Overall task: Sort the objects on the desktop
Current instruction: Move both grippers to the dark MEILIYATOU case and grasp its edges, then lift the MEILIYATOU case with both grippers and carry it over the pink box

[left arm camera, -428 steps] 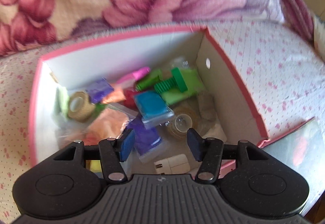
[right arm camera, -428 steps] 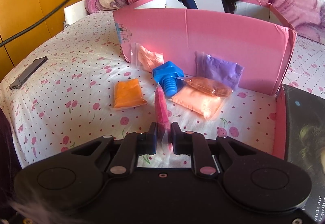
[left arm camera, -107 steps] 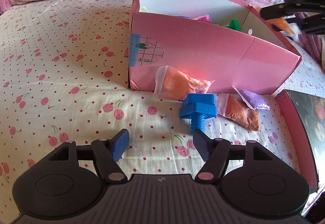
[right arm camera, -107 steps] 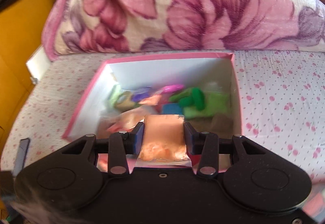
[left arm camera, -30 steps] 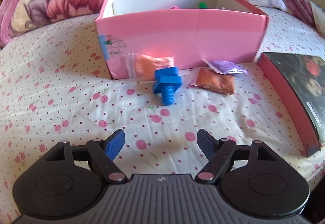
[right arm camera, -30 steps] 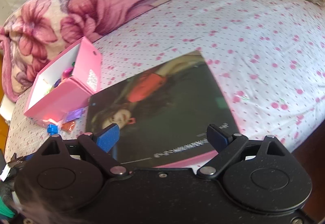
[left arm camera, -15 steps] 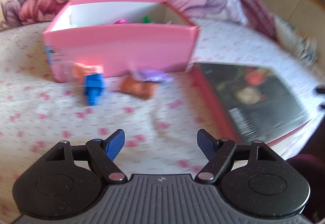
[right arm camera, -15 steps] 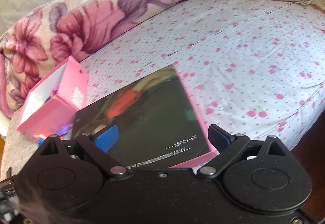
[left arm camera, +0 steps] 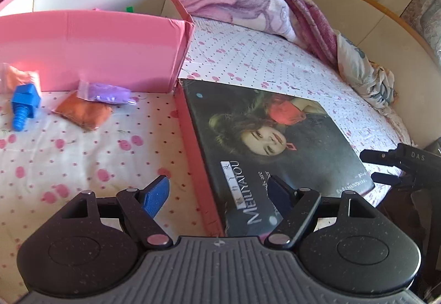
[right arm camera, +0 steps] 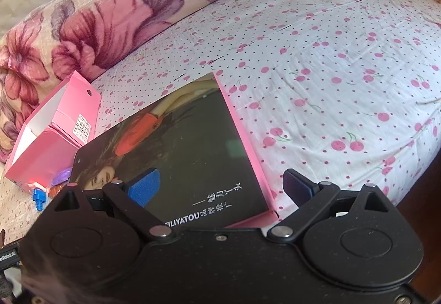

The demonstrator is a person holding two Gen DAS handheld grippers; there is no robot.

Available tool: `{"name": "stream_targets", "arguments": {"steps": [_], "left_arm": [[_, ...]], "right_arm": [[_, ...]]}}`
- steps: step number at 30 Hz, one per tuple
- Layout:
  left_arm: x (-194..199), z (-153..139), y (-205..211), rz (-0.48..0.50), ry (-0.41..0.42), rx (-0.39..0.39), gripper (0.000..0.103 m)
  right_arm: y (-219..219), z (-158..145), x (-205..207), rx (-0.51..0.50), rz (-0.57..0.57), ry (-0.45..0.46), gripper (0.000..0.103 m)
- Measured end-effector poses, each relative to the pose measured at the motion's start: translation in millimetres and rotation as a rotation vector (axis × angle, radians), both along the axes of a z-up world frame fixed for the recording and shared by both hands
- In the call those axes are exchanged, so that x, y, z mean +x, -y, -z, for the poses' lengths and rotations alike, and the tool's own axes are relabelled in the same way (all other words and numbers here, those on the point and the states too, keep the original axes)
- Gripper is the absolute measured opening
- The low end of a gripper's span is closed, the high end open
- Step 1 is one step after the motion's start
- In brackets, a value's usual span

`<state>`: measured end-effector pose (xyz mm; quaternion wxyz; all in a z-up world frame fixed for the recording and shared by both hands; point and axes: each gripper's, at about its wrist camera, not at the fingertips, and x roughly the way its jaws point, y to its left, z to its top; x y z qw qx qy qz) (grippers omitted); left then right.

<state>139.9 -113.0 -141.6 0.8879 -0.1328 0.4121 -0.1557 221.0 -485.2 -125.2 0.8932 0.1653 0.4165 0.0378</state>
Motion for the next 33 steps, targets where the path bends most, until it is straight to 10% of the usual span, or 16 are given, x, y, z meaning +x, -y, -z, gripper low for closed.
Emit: {"name": "stream_targets", "arguments": {"steps": [17,33], "left_arm": [[19.4,4.0,39.1,0.073,-0.028,0.064,0.078],[9.0,-84.0,47.8,0.132,0.113,0.045,0.080]], "right_arm": [[-9.5,21.1,21.2,-0.051,-0.148,-0.038,0.102],[8.9,-63.6,-6.3,-0.061,-0.194,0.067,0.103]]}}
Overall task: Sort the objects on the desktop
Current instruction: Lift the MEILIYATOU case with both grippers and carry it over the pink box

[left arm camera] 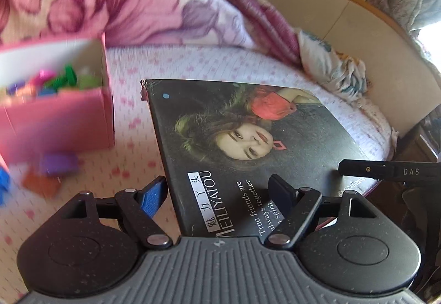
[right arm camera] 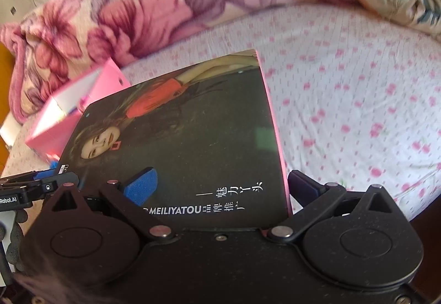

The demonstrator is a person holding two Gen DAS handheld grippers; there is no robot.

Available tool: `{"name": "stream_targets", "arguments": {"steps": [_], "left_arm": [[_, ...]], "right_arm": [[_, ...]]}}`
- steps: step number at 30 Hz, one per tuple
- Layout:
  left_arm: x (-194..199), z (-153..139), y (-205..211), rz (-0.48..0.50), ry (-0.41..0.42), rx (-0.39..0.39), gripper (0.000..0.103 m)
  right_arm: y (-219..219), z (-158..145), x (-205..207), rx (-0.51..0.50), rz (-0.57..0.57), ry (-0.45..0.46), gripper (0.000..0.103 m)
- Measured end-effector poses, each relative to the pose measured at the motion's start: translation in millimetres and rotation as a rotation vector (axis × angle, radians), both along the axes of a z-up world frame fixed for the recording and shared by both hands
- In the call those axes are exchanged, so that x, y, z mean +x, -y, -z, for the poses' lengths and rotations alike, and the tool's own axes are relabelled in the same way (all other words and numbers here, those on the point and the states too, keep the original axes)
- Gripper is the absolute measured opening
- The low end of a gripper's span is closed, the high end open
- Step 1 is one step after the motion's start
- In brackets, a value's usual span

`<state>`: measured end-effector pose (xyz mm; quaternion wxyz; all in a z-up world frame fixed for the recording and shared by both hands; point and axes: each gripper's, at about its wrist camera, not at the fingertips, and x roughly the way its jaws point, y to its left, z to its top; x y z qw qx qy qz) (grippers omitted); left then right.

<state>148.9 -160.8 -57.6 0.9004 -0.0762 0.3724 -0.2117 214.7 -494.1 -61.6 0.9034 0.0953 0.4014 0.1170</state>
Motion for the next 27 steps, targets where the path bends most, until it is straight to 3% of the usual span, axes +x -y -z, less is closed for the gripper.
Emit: {"name": "stream_targets", "arguments": {"steps": [10,18,27], "left_arm": [[-2.0,-54.5,-78.3,-0.057,0.088,-0.038,0.081],[3.7,-64.5,-163.0,-0.162,0.105,-0.049,0.081],[21.1,-55.2,-238.1,-0.240,0.104,-0.085,0.081]], "right_arm": [[-71.5,-64.4,-11.4,-0.008,-0.055,0.121,0.103],[-156.5,-65.7,7.4,0.021,-0.120,0.151,0.103],[-240.7,-68.6,33.6,-0.003,-0.206,0.166,0.103]]}}
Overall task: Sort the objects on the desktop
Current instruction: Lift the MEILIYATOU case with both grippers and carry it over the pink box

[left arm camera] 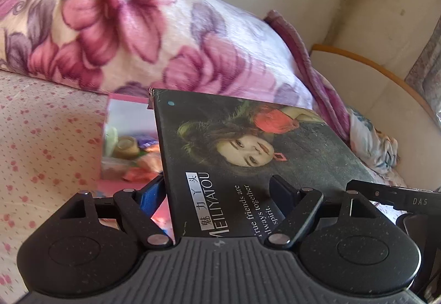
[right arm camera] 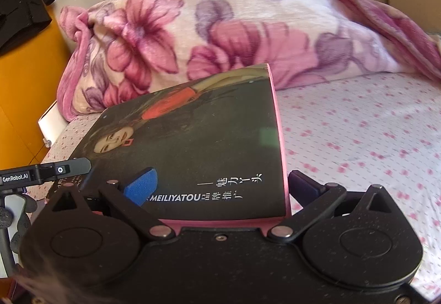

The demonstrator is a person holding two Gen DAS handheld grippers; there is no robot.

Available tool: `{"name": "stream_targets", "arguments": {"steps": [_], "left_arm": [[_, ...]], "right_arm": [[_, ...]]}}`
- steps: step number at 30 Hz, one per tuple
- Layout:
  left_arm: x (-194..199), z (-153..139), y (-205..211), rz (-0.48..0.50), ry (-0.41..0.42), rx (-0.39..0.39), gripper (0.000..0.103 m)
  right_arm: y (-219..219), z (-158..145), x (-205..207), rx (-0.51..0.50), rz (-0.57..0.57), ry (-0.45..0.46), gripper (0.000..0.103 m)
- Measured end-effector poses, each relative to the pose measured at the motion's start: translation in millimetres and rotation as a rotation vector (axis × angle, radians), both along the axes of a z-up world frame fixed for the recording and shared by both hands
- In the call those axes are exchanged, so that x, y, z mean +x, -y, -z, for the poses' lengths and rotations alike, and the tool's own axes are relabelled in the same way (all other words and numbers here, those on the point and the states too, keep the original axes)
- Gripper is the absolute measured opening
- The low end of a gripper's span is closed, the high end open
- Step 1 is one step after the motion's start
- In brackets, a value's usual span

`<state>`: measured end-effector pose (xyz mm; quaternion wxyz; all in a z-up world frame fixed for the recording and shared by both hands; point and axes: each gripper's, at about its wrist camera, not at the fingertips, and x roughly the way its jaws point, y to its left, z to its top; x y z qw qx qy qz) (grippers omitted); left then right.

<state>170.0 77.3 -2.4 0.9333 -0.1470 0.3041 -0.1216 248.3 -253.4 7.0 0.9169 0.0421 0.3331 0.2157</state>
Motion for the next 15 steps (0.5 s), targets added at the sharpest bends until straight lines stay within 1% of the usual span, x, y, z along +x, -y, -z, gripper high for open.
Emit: {"name": "stream_targets", "arguments": {"steps": [7,10,15], "left_arm": [[35.2,5.1,-33.7,-0.023,0.022,0.009,0.081],[54.3,11.0,-44.1,-0.027,0.017,0.018,0.081],[80.0,24.7,-63.9,-0.037,-0.002,0.003,0.081]], "right_arm": [[-43.6,2.7,34.6,-0.016,-0.040,0.006,0.103],[-58.1,6.4,50.9,-0.020,-0.047,-0.002,0.103],[-80.1,13.8,78.6,-0.026,-0.054,-0.020,0.103]]}}
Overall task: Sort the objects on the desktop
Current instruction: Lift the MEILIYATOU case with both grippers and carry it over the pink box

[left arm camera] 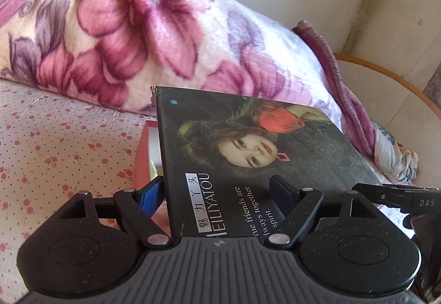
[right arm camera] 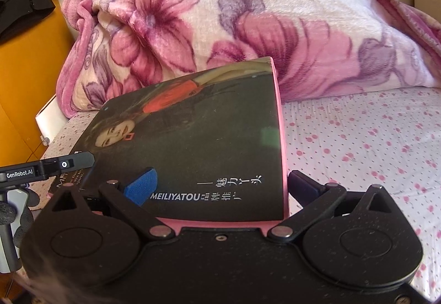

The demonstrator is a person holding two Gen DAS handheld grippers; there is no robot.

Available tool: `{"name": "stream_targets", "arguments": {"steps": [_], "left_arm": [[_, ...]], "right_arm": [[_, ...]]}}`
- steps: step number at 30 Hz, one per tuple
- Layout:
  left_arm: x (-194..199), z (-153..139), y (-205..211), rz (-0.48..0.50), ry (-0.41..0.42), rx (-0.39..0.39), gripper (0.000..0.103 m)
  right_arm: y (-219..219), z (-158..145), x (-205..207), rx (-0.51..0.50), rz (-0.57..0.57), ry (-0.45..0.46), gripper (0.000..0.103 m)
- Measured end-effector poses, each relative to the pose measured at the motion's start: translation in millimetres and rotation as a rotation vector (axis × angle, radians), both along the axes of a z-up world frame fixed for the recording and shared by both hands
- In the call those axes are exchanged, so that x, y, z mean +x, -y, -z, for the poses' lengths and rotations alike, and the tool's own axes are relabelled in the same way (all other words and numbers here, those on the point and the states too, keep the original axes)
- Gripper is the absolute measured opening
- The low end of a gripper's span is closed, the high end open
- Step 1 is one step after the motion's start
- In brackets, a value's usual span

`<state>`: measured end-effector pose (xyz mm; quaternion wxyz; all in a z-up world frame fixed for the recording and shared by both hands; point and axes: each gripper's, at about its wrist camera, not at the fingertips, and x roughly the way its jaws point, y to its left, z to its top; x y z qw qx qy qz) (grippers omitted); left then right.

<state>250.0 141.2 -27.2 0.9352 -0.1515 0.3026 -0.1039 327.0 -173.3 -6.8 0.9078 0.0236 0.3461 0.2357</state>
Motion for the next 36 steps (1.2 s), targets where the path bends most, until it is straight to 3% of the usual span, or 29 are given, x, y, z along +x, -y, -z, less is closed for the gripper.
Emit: {"name": "stream_targets", "arguments": {"steps": [9,25,27,36], "left_arm": [[25.5,24.1,-28.0,-0.016,-0.014,-0.042,0.081],[33.9,54.2,-33.6,-0.012,0.016,-0.102,0.081],[33.0,56.5,-31.7,-0.024,0.007,-0.097,0.081],[37.9,44.8,-10.3,-0.046,-0.022,-0.005,0.085]], "right_arm": [[-17.3,17.4,16.0,0.002,-0.010,-0.011,0.103],[-14.8,37.0,9.4,-0.007,-0.007,-0.011,0.103],[-19.7,39.1,28.9,-0.004,-0.001,-0.017,0.103],[-11.6,49.9,27.0,0.001,0.020,-0.035,0.103]]}}
